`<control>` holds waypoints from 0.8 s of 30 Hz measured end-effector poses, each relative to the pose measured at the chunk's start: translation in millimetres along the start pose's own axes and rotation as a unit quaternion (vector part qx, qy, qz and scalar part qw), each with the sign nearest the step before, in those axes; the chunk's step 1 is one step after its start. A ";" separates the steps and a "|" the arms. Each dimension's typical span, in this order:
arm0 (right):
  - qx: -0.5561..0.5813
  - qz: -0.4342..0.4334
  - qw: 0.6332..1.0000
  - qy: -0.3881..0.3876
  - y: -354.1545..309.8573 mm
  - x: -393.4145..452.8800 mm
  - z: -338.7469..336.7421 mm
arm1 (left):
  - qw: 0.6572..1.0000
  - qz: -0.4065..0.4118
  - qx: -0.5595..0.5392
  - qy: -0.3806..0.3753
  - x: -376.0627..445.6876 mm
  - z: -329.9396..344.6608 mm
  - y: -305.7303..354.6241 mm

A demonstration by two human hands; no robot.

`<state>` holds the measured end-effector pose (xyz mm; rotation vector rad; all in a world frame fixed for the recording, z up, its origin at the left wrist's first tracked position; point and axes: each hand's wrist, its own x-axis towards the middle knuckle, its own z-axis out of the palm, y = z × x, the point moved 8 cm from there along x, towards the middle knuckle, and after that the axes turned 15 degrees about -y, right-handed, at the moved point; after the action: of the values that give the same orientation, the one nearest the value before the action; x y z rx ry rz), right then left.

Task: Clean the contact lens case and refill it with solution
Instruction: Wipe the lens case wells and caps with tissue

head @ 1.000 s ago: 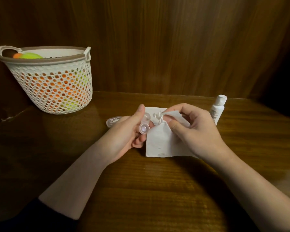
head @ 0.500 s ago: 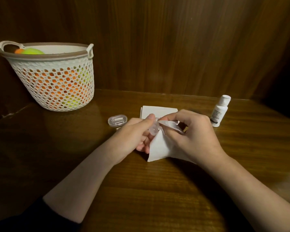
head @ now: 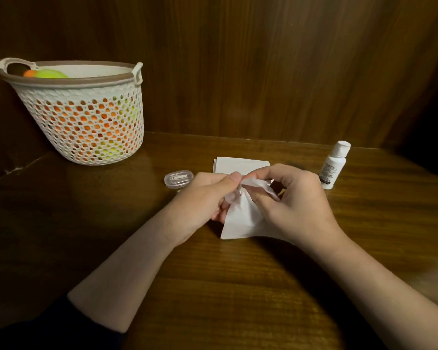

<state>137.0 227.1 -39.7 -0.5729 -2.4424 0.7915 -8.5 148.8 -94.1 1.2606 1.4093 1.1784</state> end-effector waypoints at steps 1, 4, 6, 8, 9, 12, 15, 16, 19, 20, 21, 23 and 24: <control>-0.031 -0.004 0.999 0.009 -3.6 -1.0 -0.5 | 1.000 0.001 -0.002 0.003 -0.1 -0.1 0.6; -0.095 -0.023 0.994 0.041 -13.6 -3.0 -2.4 | 1.000 0.000 0.003 0.021 0.4 -4.1 2.5; -0.114 -0.021 0.992 0.041 -16.2 -1.6 -0.4 | 0.999 0.000 0.009 0.032 0.7 -7.1 2.7; -0.101 -0.009 0.995 0.008 -10.3 2.1 4.9 | 0.999 -0.006 0.013 0.032 -0.9 -4.5 3.3; -0.080 -0.001 0.997 -0.014 -6.0 3.9 7.5 | 0.999 -0.011 0.016 0.034 -2.3 -3.3 3.1; -0.005 -0.006 0.999 -0.044 0.1 5.9 11.5 | 0.999 -0.010 0.001 0.039 -4.0 -1.2 4.9; 0.001 -0.003 1.000 -0.027 -0.1 4.4 12.7 | 0.999 -0.005 -0.012 0.041 -1.9 -1.9 4.9; -0.011 0.003 1.000 -0.013 0.2 4.0 11.9 | 0.999 -0.004 -0.009 0.036 -1.6 -1.3 5.2; -0.046 0.018 0.998 0.046 -0.4 0.0 4.9 | 0.999 -0.007 0.019 0.034 -3.2 1.1 8.7; -0.061 0.018 0.996 0.062 -2.3 -0.8 2.9 | 0.999 -0.009 0.033 0.039 -3.4 0.9 9.5; -0.079 0.020 0.994 0.075 -4.7 -1.6 1.5 | 0.998 -0.007 0.044 0.046 -3.3 0.8 10.6; -0.105 0.025 0.991 0.085 -9.0 -2.0 2.3 | 0.997 0.005 0.050 0.056 -3.6 1.0 14.9; -0.111 0.028 0.990 0.080 -10.1 -0.9 4.1 | 0.997 0.008 0.051 0.060 -3.5 0.4 15.6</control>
<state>133.0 217.5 -36.5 -0.7615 -2.3892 0.4772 -5.3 145.9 -78.7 1.2919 1.5668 1.2224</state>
